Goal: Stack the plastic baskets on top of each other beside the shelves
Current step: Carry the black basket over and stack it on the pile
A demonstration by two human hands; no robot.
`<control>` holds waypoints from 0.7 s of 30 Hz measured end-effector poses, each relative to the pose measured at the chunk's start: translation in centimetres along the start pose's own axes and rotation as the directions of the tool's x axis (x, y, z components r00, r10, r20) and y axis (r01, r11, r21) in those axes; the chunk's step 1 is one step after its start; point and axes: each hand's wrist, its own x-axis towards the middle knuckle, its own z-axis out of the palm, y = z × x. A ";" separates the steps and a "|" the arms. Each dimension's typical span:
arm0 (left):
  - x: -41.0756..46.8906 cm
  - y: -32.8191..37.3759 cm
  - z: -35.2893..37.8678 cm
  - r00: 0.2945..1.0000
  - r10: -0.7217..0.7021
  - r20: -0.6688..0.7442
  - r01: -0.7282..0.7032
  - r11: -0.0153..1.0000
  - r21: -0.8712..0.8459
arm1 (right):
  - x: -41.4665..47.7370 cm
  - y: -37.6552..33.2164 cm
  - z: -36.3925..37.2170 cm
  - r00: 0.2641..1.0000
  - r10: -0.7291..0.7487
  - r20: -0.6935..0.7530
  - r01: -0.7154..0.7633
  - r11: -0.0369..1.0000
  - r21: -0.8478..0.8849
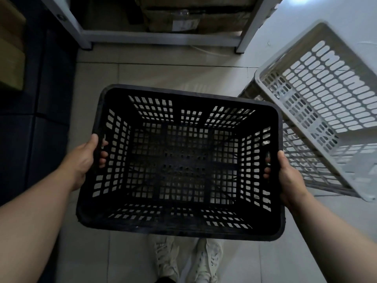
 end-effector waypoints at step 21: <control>-28.9 17.4 -5.5 0.966 0.193 -0.171 -0.205 0.977 -0.059 | -23.2 -20.5 -12.0 0.981 -0.190 -0.043 0.192 0.980 0.057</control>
